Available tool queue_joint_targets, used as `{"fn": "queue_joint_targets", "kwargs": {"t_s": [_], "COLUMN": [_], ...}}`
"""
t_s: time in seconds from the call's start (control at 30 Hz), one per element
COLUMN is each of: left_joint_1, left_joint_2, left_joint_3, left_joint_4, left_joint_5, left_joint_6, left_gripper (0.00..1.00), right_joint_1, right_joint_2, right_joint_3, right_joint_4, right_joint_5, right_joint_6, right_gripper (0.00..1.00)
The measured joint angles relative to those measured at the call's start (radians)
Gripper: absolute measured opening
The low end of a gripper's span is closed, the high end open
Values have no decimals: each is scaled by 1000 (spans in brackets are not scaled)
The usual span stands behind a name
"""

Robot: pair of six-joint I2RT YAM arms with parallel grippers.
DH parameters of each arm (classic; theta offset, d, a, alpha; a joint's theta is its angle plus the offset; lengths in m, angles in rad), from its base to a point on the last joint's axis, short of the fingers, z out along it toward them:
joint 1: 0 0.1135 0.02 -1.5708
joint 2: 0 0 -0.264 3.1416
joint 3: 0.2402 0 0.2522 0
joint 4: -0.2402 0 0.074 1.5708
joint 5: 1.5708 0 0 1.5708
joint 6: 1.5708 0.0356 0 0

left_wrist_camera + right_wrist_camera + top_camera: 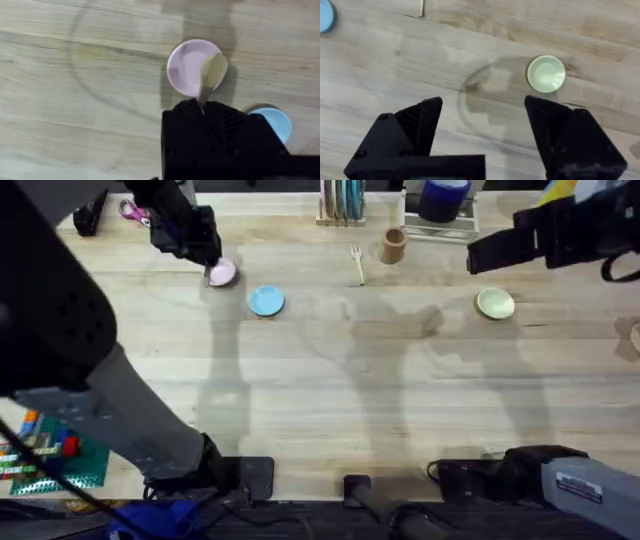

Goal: Pick up a utensil and set it on the pink plate, then put the other utensil in the container.

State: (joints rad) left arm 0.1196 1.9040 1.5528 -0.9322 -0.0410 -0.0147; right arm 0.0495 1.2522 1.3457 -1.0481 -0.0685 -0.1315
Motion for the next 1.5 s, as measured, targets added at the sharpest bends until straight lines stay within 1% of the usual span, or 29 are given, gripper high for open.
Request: {"fn": "queue_joint_targets", "kwargs": {"t_s": [0.23,0.47,0.73,0.77,0.83,0.87,0.9,1.0,1.03,1.07,1.1,1.13,1.33,1.5], "left_joint_1": [0,0,0,0,0,0,0,0,0,0,0,0,0,0], "left_joint_2": [76,92,92,92,92,92,92,92,92,92,92,92,92,92], "left_joint_3": [0,0,0,0,0,0,0,0,0,0,0,0,0,14], "left_joint_4": [61,110,86,83,83,83,83,83,83,83,83,83,76,14], "left_joint_5": [0,0,0,0,0,0,0,0,1,1,1,1,1,4], "left_joint_6": [0,0,0,1,1,4,7,7,7,5,7,7,7,-11], "left_gripper": [42,42,42,58,116,170,265,693,854,951,982,991,984,994], "right_joint_1": [0,0,0,0,0,0,0,0,0,0,0,0,0,0], "right_joint_2": [0,0,0,0,0,0,0,0,0,0,0,0,0,0], "right_joint_3": [0,0,0,0,0,0,0,0,0,0,0,0,0,0], "right_joint_4": [0,0,0,0,0,0,0,0,0,0,0,0,0,0], "right_joint_5": [0,0,0,0,0,0,0,0,0,0,0,0,0,0], "right_joint_6": [0,0,0,0,0,0,0,0,0,0,0,0,0,0], "right_gripper": [997,998,998,998,998,998,998,998,998,998,998,998,997,997]}}
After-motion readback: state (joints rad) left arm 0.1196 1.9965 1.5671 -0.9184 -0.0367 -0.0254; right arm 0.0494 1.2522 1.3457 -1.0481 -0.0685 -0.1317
